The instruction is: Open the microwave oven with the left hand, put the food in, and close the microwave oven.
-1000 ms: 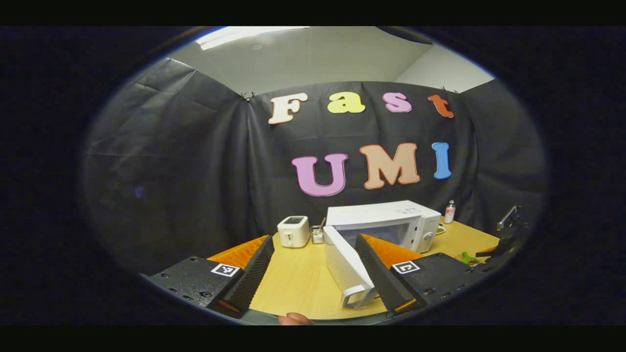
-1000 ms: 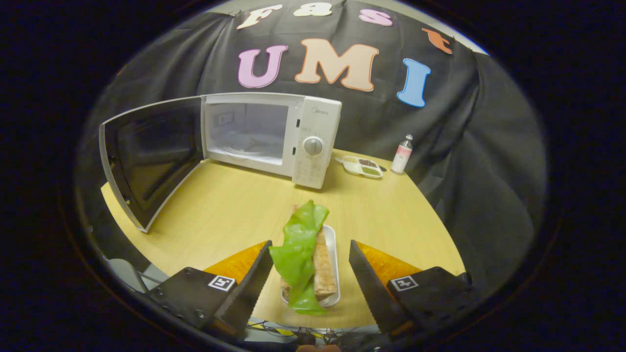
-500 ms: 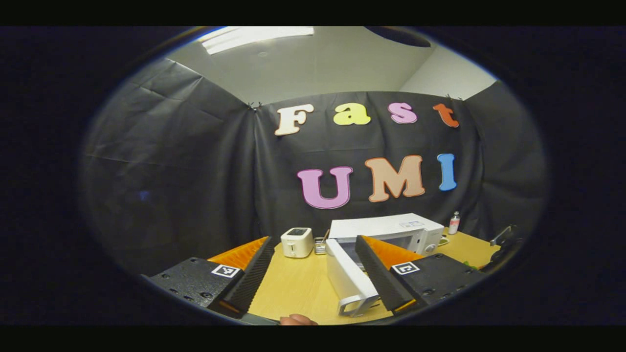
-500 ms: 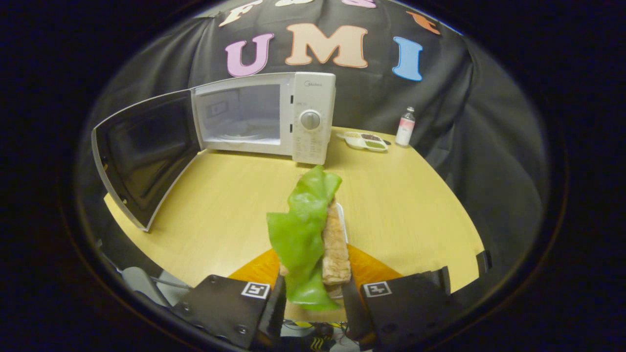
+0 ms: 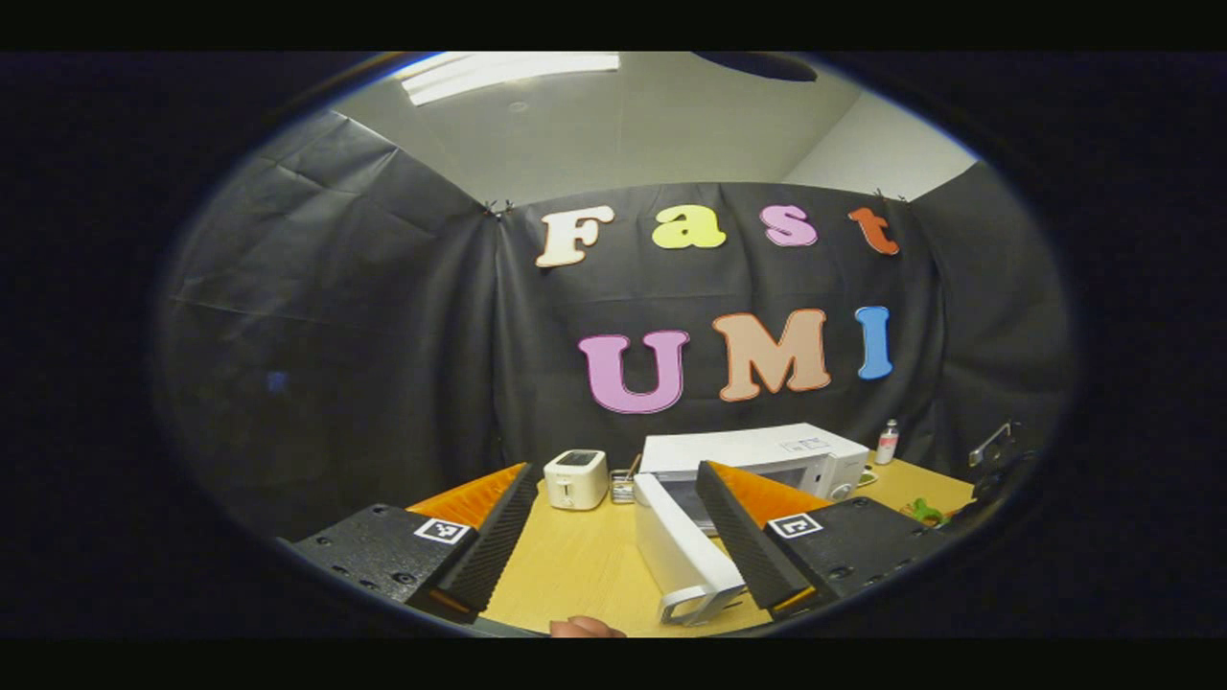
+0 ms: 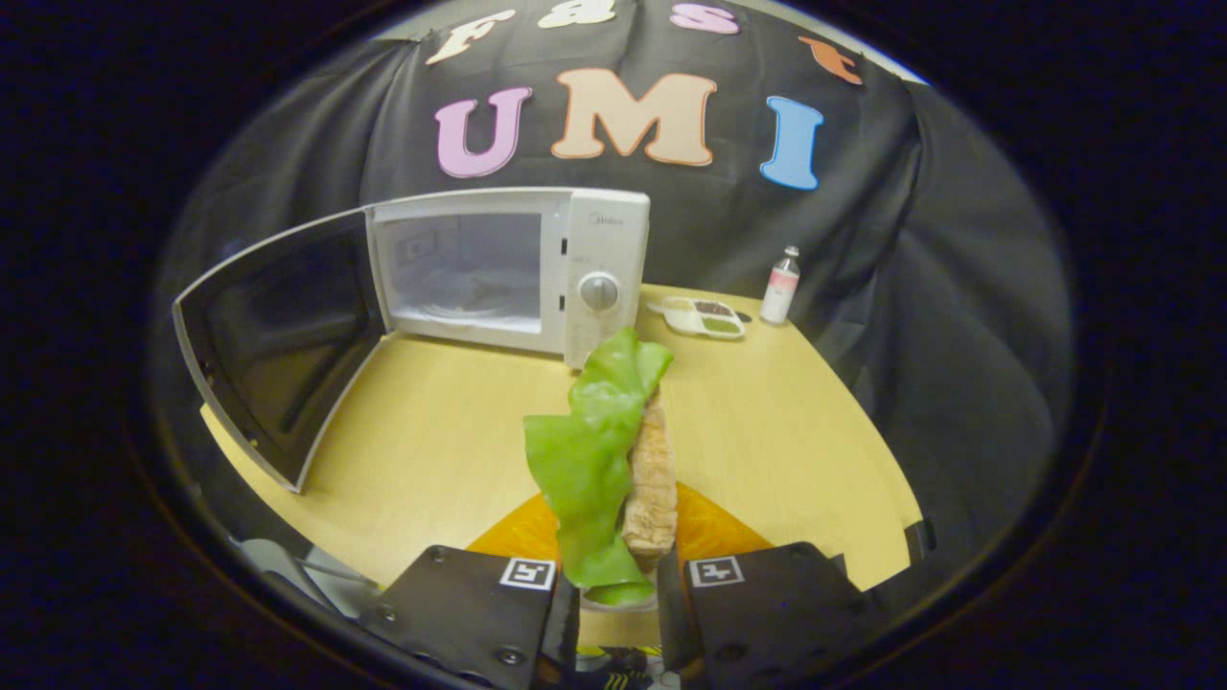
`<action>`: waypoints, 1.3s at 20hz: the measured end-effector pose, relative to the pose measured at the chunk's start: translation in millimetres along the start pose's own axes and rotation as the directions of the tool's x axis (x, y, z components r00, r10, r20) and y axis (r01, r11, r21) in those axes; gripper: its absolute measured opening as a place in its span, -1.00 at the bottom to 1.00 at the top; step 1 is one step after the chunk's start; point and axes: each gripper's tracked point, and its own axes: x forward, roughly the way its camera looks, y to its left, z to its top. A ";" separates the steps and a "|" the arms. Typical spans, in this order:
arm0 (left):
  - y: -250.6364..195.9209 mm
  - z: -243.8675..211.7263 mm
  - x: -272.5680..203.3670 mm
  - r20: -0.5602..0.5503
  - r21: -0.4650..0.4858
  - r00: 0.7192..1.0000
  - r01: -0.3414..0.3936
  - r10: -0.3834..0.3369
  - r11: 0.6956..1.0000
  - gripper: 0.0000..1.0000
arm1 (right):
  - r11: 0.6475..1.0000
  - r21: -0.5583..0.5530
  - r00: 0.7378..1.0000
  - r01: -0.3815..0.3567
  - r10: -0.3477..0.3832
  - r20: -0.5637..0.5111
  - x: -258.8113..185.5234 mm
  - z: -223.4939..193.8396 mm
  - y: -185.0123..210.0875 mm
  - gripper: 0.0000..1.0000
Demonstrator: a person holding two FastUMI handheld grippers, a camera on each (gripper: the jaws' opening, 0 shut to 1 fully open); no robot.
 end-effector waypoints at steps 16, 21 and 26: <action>12.9 -21.6 11.8 -0.034 -0.023 0.998 0.048 -0.048 0.999 0.94 | 0.919 0.318 0.972 -0.234 0.225 0.066 102.0 93.2 173.6 -0.41; 18.7 -27.0 13.9 -0.059 0.018 0.996 0.064 -0.063 0.998 1.00 | 0.804 0.543 0.967 -0.243 0.248 0.066 149.6 108.7 225.6 -0.41; 28.8 -31.6 14.1 -0.075 0.052 0.996 0.050 -0.046 0.997 0.94 | 0.701 0.682 0.974 -0.211 0.213 0.082 194.5 125.5 241.1 -0.29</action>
